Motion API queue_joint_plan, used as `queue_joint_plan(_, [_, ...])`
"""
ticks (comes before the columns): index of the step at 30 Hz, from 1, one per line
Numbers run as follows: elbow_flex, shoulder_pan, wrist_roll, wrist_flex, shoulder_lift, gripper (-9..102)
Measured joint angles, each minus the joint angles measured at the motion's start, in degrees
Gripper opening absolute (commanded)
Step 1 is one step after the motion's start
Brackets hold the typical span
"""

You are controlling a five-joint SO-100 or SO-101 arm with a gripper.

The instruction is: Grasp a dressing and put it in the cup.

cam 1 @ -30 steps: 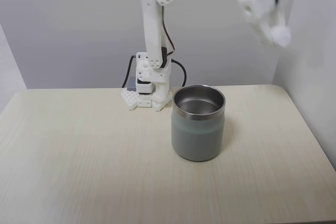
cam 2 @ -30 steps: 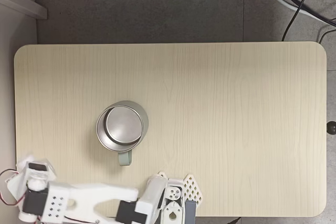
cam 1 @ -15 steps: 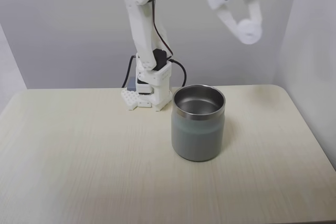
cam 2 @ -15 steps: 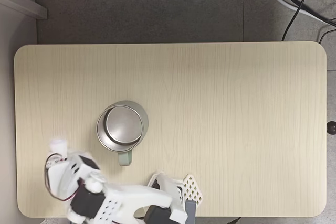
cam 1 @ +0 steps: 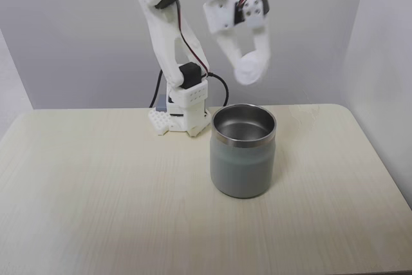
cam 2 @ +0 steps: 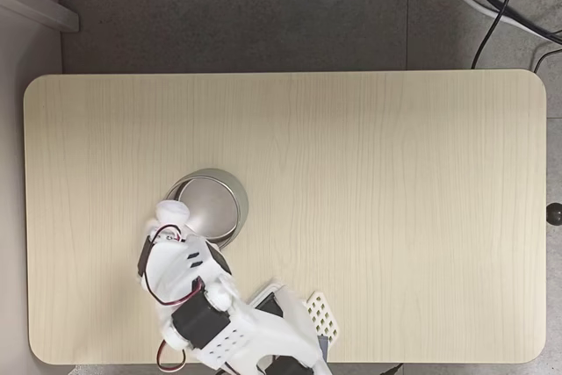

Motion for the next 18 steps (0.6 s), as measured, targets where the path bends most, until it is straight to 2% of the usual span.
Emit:
queue_joint_plan(10, [-14.68, 4.66, -3.87, -3.69, -4.39, 0])
queue_joint_plan(18, [-16.88, 7.91, -5.45, -7.38, -5.10, 0])
